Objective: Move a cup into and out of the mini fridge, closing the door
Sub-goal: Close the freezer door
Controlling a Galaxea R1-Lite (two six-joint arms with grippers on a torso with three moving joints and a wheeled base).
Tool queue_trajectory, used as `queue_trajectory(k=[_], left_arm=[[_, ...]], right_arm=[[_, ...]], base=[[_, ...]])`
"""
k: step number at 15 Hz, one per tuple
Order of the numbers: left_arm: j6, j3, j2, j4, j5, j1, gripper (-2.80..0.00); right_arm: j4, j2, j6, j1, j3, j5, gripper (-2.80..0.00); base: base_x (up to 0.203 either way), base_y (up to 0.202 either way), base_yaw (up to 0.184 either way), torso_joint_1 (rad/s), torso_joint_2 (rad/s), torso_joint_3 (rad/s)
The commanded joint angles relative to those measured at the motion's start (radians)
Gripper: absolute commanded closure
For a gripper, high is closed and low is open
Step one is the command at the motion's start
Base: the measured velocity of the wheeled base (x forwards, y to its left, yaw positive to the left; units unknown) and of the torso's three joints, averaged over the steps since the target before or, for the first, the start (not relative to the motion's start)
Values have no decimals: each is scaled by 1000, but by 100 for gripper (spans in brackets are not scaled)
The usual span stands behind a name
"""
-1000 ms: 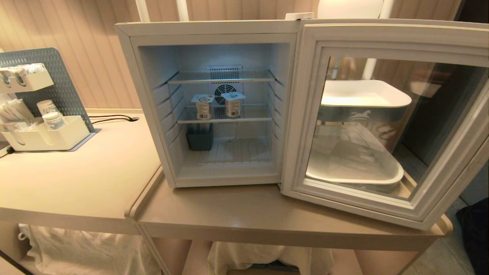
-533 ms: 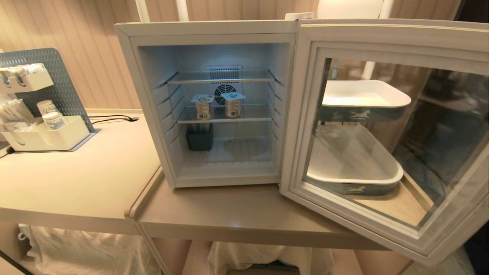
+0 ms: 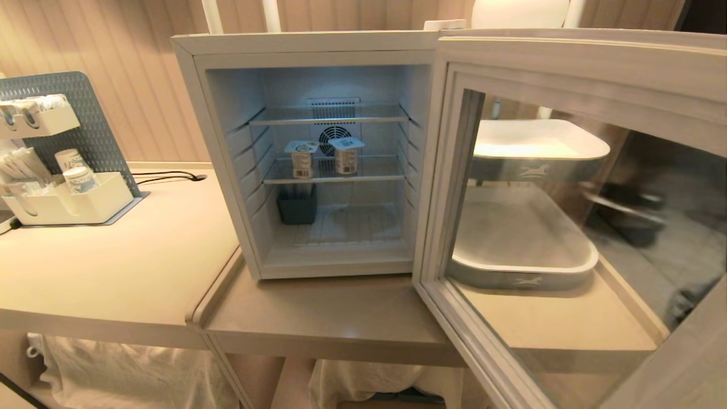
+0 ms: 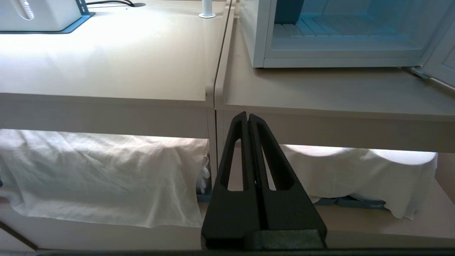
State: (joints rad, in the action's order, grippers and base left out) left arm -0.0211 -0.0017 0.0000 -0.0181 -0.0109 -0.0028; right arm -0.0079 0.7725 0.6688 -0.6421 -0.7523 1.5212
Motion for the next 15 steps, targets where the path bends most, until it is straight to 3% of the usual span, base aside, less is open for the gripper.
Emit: queue_trajectory(k=[1, 3, 5, 6, 9, 15], left_arm=[[0, 0, 1, 0, 0, 0, 0], [0, 0, 0, 0, 0, 0, 0], [1, 0, 1, 0, 0, 0, 0], [0, 0, 1, 0, 0, 0, 0], [0, 0, 2, 0, 0, 0, 0], [0, 0, 0, 0, 0, 0, 0]], right_arm=[[93, -313, 84, -4, -18, 8, 0], [94, -395, 311, -70, -80, 8, 0], [-3, -411, 491, -179, -138, 9, 0], [-79, -411, 540, -194, -152, 9, 0], [-169, -370, 589, -198, -188, 9, 0], [-174, -262, 629, -194, -331, 9, 0]], base=[[0, 0, 0, 0, 0, 0], [0, 0, 0, 0, 0, 0], [0, 0, 0, 0, 0, 0], [0, 0, 0, 0, 0, 0], [0, 0, 0, 0, 0, 0], [0, 0, 0, 0, 0, 0]])
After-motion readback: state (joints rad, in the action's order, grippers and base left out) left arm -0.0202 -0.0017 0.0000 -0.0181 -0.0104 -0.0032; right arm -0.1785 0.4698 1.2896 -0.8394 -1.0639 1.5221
